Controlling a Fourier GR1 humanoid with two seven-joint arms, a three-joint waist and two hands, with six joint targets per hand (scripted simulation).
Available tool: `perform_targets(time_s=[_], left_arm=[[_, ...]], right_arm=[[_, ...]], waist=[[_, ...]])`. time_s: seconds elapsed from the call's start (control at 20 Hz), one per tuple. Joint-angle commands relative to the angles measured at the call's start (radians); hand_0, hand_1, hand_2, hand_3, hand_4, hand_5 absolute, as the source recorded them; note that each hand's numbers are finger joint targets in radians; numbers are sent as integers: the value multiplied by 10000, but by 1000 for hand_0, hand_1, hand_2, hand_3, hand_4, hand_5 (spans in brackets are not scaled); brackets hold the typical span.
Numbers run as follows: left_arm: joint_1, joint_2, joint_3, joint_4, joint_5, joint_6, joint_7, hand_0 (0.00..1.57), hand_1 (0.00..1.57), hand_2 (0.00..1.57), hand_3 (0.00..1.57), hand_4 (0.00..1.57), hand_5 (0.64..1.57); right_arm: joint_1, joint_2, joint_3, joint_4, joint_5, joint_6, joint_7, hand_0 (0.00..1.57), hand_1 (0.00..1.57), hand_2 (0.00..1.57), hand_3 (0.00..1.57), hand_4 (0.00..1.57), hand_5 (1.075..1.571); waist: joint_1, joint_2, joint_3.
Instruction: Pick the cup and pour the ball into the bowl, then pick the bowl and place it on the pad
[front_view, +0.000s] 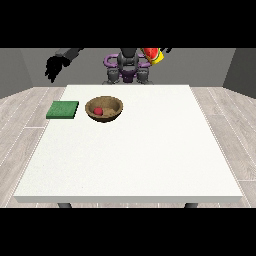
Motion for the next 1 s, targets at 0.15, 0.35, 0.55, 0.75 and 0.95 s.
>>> perform_targets(time_s=[0.15,0.35,0.55,0.75,0.95], left_arm=[[6,833,3197,-1355,4746,-2622,-1458,0,0,0,0,1054,1566],[327,1683,4112,-1311,6240,-4416,-1720,0,0,0,0,1058,1561],[-43,2758,4639,-1432,6871,-5458,-1595,0,0,0,0,1046,1555],[376,3050,4838,-1480,7208,-5671,-1023,0,0,0,0,993,1561],[885,3677,5340,-1661,7657,-6077,-1354,0,0,0,0,1001,1542]], right_arm=[[41,656,-261,292,-89,-697,-493,0,0,0,0,747,1563],[287,1188,-134,522,85,-873,-1201,0,0,0,0,730,1566],[-586,1057,-505,1511,-117,-1005,-1783,0,0,0,0,741,1567],[-569,2035,261,2110,513,-1371,-2545,0,0,0,0,694,1566],[-1591,1478,80,2964,189,-939,-2648,0,0,0,0,582,1558]], waist=[[1072,806,78],[1286,1260,113],[1640,2211,131],[1239,1836,129],[874,2203,130]])
